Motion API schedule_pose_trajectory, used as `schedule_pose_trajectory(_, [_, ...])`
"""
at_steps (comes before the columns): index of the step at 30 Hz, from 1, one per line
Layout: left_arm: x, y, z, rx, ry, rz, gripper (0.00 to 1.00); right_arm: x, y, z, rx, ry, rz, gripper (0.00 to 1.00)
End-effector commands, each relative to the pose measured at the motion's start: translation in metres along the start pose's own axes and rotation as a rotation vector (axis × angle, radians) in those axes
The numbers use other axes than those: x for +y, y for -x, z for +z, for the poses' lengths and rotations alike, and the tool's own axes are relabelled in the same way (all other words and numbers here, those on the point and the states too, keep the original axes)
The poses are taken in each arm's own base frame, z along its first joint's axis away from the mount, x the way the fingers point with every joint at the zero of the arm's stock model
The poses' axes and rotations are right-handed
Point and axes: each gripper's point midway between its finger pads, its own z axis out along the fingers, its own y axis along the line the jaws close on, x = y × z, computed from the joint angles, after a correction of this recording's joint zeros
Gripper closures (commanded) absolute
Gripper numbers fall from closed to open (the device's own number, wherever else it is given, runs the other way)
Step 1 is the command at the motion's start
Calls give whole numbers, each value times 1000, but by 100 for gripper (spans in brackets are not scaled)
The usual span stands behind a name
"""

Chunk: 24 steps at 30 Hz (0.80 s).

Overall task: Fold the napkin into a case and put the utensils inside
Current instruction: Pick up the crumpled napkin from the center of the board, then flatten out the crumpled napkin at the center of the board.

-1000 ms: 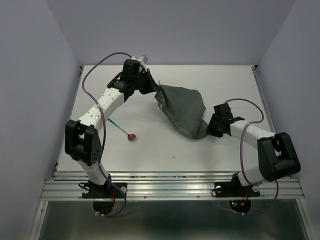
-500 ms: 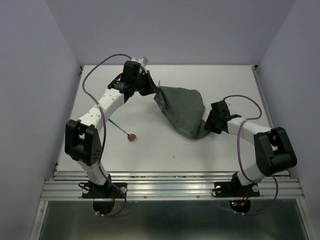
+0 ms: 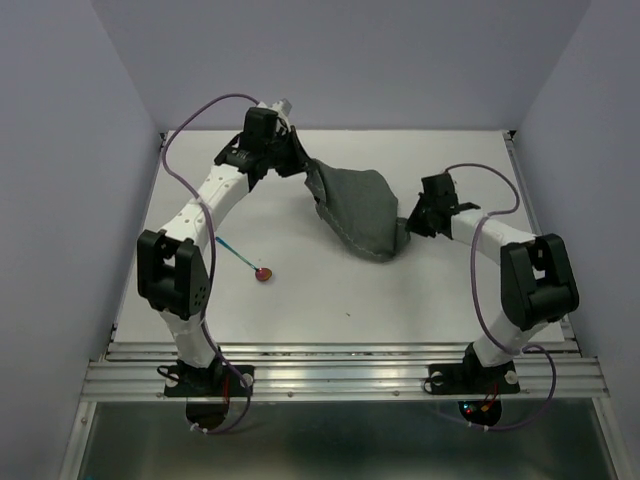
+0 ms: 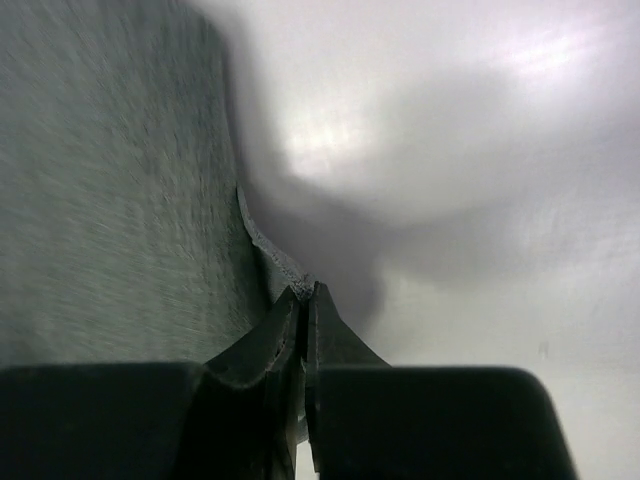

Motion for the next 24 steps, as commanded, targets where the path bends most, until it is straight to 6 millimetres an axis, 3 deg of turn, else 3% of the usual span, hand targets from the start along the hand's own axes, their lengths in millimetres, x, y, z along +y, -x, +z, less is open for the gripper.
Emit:
schedule_pose_trajectory(1, [-29, 43, 14, -64, -86, 41, 100, 13, 138, -27, -262, 94, 121, 99])
schedule_pose_trajectory(2, [-47, 62, 9, -102, -126, 55, 100, 15, 160, -35, -295, 116, 140, 99])
schedule_pose_trajectory(4, [-53, 74, 24, -102, -147, 56, 100, 14, 209, -56, -376, 140, 169, 99])
schedule_pose_trajectory(5, [-84, 104, 8, -168, -227, 98, 100, 27, 251, -83, -458, 174, 173, 99])
schedule_pose_trajectory(6, [-84, 108, 22, -158, -234, 95, 100, 33, 271, -100, -503, 195, 173, 99])
schedule_pose_trajectory(7, [-98, 123, 17, -192, -270, 111, 100, 33, 292, -116, -548, 208, 181, 99])
schedule_pose_trajectory(8, [-130, 151, -8, -278, -346, 149, 100, 50, 320, -152, -633, 259, 176, 99])
schedule_pose_trajectory(10, [-157, 171, -24, -348, -444, 174, 100, 52, 343, -189, -722, 276, 188, 99])
schedule_pose_trajectory(11, [-178, 184, -49, -419, -507, 209, 100, 50, 356, -222, -799, 276, 199, 99])
schedule_pose_trajectory(13, [-190, 188, -70, -458, -548, 243, 100, 46, 359, -249, -857, 264, 200, 99])
schedule_pose_trajectory(14, [-182, 180, -62, -435, -534, 240, 100, 40, 358, -280, -921, 250, 212, 99])
schedule_pose_trajectory(15, [-195, 182, -88, -477, -569, 274, 100, 30, 349, -277, -917, 216, 208, 99])
schedule_pose_trajectory(16, [-193, 175, -91, -464, -576, 277, 100, 24, 344, -284, -935, 195, 209, 99])
schedule_pose_trajectory(17, [-175, 156, -70, -400, -544, 251, 100, 12, 338, -287, -954, 149, 224, 99])
schedule_pose_trajectory(18, [-180, 152, -86, -413, -562, 266, 100, -1, 321, -290, -952, 112, 217, 99])
schedule_pose_trajectory(19, [-174, 141, -83, -382, -558, 269, 100, -10, 311, -291, -953, 82, 217, 99])
schedule_pose_trajectory(20, [-153, 119, -64, -313, -523, 242, 100, -18, 301, -290, -951, 57, 217, 99])
schedule_pose_trajectory(21, [-153, 110, -74, -303, -532, 247, 100, -34, 281, -289, -944, 12, 202, 99])
schedule_pose_trajectory(22, [-130, 84, -57, -234, -489, 210, 100, -40, 270, -288, -936, -4, 193, 99])
schedule_pose_trajectory(24, [-118, 61, -57, -191, -483, 185, 100, -50, 249, -286, -906, -24, 189, 99])
